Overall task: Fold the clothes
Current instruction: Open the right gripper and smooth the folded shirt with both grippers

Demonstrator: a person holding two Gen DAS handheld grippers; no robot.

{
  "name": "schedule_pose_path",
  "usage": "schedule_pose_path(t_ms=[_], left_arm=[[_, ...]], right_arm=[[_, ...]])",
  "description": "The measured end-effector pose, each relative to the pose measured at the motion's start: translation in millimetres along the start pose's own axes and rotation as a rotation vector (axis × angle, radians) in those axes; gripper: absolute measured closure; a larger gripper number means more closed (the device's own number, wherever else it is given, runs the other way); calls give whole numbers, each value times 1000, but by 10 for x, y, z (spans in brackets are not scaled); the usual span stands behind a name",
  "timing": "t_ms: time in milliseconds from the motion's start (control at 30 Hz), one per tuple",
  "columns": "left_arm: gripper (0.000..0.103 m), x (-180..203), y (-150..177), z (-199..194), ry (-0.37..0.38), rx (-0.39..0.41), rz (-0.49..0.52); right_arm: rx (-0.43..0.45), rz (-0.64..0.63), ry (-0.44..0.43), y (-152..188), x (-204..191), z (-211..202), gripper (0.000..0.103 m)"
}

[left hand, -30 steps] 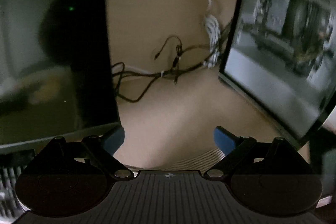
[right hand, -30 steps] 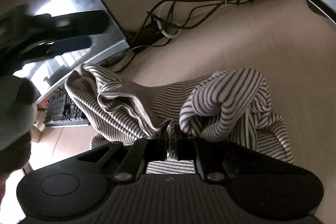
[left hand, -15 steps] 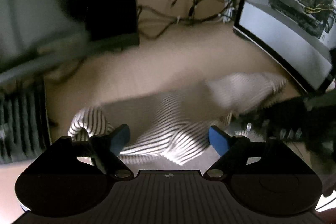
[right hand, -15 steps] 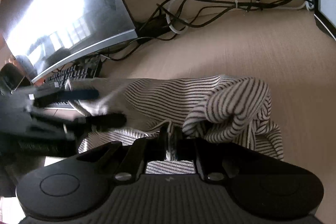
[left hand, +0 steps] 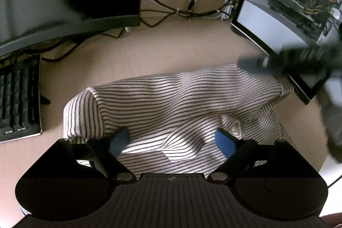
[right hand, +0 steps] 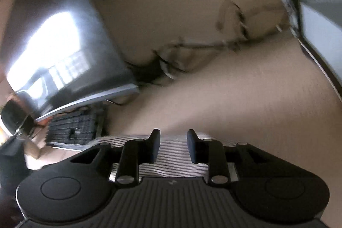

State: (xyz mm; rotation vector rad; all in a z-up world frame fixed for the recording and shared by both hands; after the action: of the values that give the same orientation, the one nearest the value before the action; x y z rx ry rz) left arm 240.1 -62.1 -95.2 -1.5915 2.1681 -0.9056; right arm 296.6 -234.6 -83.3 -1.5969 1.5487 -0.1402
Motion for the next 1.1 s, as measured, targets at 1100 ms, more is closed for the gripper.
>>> schedule_pose_path(t_ms=[1100], left_arm=[[14,89,-203,-292,136,126,-99]], right_arm=[[-122,-180,85,270,-9,126,79]])
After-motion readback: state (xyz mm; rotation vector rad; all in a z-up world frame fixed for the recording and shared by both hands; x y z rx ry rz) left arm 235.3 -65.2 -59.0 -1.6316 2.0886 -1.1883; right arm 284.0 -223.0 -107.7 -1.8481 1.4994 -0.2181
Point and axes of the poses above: each gripper's, at about its wrist camera, not at the fingertips, and z roughly the way its jaws point, x to its right, y to its underside, the point moved 8 cm from there along z, roughly the way its jaws point, and after that the axes turned 3 degrees about -y, right-handed, at the moved point
